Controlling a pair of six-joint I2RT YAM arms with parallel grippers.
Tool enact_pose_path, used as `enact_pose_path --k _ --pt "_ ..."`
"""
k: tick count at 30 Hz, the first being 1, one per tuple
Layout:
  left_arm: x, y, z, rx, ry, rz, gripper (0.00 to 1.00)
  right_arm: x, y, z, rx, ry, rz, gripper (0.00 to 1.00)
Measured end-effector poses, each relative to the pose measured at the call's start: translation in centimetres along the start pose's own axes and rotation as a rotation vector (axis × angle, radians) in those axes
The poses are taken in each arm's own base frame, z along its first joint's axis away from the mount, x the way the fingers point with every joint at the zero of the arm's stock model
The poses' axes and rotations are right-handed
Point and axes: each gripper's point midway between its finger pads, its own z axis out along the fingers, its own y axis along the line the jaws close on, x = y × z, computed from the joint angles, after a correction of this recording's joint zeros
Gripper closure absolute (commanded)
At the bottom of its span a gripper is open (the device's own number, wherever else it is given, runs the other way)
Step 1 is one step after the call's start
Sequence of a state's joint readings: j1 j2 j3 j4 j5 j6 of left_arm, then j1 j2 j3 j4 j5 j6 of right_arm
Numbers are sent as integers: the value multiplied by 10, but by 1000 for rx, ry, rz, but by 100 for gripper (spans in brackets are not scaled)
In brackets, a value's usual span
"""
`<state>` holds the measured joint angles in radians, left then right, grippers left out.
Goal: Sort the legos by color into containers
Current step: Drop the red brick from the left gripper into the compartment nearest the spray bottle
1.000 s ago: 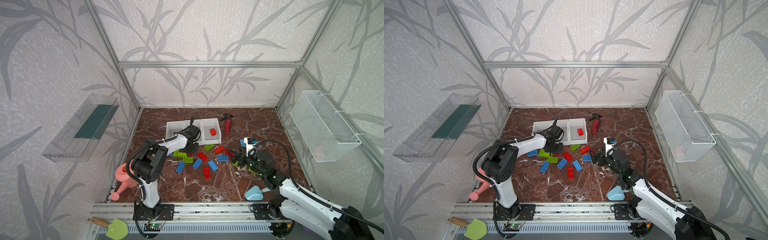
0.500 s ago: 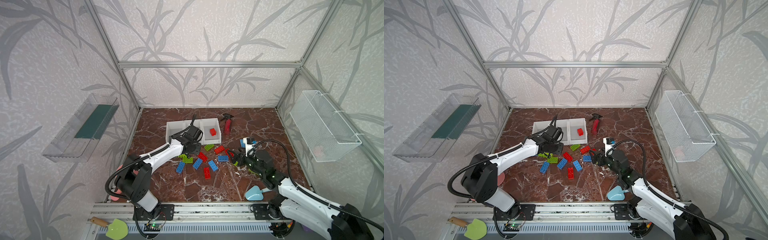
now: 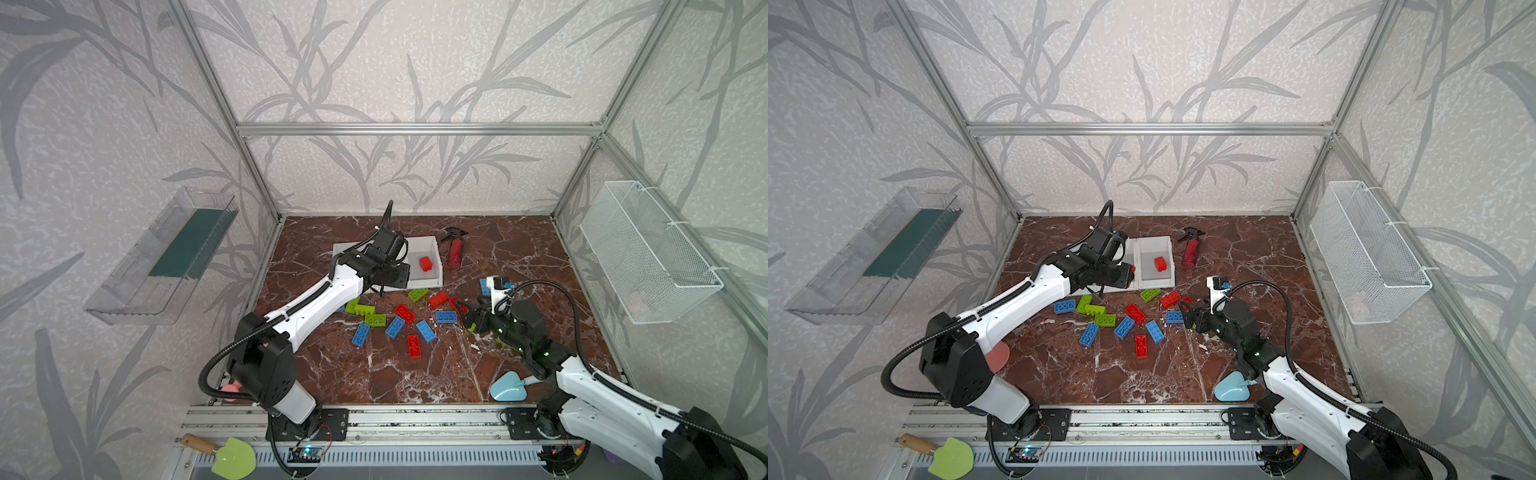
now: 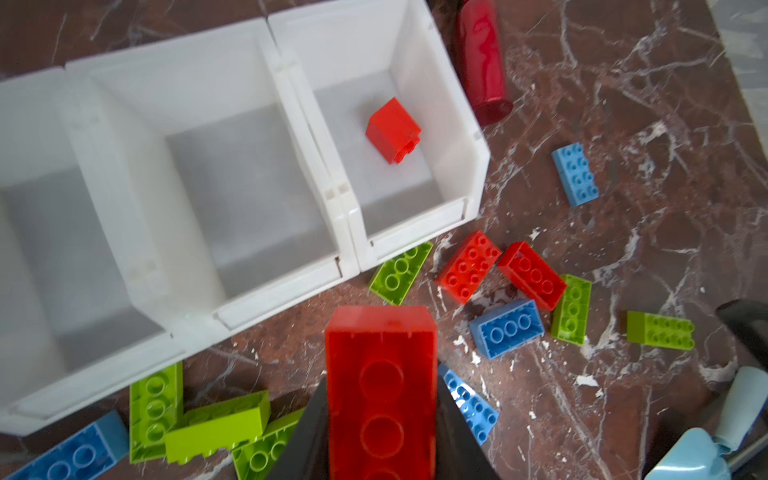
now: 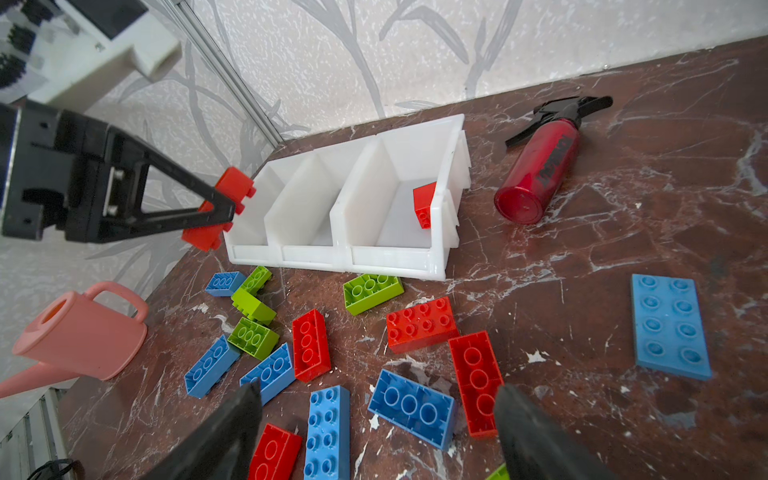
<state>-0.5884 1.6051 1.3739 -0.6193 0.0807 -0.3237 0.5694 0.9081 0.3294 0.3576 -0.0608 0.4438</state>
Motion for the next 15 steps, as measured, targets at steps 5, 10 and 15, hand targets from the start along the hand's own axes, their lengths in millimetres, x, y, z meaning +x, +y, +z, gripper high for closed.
enact_pose_path --k 5,10,15 --pt "-36 -18 27 34 -1 21 68 0 0 0 0 -1 0 12" --pt "-57 -27 59 47 25 34 68 -1 0 0 -1 -2 0 12" --pt "-68 -31 89 43 52 33 67 -2 1 -1 -3 -9 0 12"
